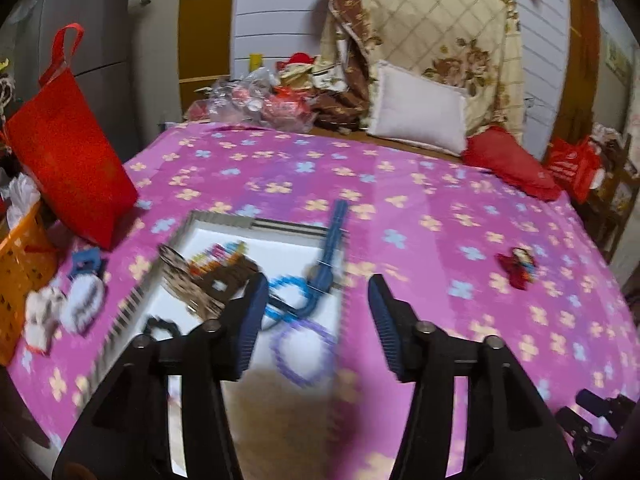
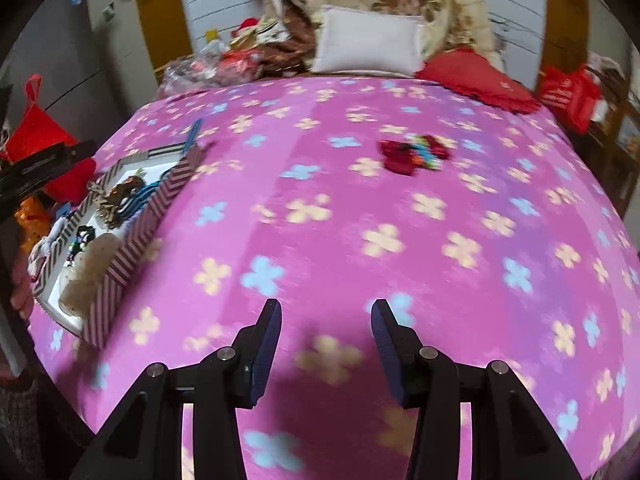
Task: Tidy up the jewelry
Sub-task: 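Withdraw both tools from the tray toward the red bow clip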
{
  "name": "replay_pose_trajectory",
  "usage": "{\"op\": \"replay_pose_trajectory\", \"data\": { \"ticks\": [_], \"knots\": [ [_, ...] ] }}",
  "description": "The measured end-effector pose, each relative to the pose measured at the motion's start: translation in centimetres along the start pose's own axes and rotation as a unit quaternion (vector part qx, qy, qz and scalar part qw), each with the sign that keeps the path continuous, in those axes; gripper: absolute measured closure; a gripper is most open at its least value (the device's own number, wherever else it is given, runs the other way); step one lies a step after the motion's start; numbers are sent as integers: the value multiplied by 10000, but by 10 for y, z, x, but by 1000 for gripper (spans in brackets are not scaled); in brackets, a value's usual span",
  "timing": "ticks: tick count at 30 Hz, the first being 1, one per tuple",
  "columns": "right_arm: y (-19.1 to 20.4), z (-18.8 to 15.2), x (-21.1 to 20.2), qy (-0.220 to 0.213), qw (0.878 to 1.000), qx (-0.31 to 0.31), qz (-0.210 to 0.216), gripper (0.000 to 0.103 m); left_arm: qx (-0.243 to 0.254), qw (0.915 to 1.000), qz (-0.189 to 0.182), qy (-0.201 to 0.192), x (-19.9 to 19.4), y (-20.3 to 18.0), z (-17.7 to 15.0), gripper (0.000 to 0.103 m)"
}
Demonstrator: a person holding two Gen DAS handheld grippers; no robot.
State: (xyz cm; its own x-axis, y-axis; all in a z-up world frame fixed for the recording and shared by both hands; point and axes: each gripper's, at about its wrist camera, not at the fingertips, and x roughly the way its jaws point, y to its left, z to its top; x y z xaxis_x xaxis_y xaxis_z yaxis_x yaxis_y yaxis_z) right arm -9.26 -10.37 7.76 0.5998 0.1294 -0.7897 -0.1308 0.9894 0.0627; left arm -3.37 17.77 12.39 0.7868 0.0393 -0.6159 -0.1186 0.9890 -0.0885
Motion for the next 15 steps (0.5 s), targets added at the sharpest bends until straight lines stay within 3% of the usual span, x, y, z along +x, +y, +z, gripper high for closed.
{"op": "replay_pose_trajectory", "data": {
  "ticks": [2, 9, 15],
  "knots": [
    [-16, -6, -9, -72, 9998, 155, -34, 58, 86, 9999, -36, 36, -9, -17, -9, 40],
    [-62, -24, -38, -376, 9975, 582, -110, 58, 422, 9979, -342, 355, -31, -80, -48, 40],
    [-93, -42, -48, -457, 9948, 894, -151, 58, 981, 9949, -227, 64, -58, -127, -65, 40]
  ]
}}
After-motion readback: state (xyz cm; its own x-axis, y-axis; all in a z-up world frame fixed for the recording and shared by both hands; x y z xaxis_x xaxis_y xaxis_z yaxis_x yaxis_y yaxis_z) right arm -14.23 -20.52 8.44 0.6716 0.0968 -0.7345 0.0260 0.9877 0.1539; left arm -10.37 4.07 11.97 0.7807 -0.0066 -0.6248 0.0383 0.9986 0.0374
